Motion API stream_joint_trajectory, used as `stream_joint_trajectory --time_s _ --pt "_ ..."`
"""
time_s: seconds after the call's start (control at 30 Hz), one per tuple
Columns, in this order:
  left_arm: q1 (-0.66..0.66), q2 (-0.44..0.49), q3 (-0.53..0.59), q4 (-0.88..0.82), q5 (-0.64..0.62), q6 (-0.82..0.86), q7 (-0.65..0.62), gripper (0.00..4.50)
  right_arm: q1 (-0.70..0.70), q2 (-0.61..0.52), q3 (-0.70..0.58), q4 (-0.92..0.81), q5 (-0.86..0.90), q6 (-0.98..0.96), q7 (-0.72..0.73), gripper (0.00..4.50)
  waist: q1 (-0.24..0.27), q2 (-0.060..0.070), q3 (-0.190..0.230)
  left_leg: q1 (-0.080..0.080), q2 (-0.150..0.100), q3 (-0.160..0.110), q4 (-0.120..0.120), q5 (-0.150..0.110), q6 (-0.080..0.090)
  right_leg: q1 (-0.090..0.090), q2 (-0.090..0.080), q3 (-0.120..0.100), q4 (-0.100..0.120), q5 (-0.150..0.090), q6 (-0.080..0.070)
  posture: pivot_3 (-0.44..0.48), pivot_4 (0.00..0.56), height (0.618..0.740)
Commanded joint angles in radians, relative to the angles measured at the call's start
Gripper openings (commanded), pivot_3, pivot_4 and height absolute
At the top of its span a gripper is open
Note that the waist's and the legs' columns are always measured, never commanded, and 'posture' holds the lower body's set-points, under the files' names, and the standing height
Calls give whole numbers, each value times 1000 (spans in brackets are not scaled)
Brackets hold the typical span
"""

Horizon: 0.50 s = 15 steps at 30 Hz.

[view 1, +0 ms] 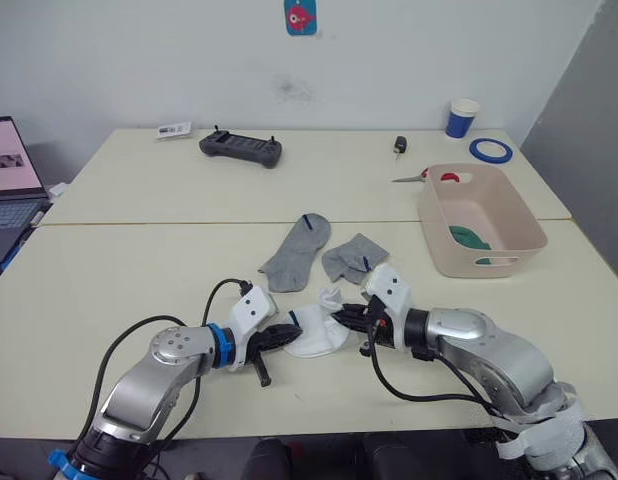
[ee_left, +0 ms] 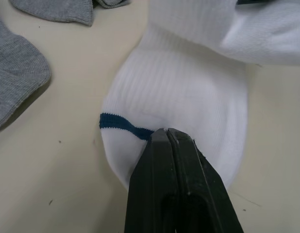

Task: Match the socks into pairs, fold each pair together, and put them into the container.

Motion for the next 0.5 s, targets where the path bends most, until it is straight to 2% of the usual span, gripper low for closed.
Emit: stream_joint_trajectory --time_s 0.03,0.37,0.5 --pt "22 -4 -20 10 12 -8 1 0 -49 21 35 0 7 20 22 50 0 0 0 0 0 0 0 0 0 0 0 0 0 0 0 0 150 740" --pt "37 2 -11 -8 14 -12 11 0 -100 138 137 147 -67 5 -9 50 -1 0 0 0 0 0 0 0 0 0 0 0 0 0 0 0 150 740" --pt "48 -1 44 -45 -36 12 15 0 -96 166 134 183 -69 11 -5 50 -1 0 0 0 0 0 0 0 0 0 0 0 0 0 0 0 150 740"
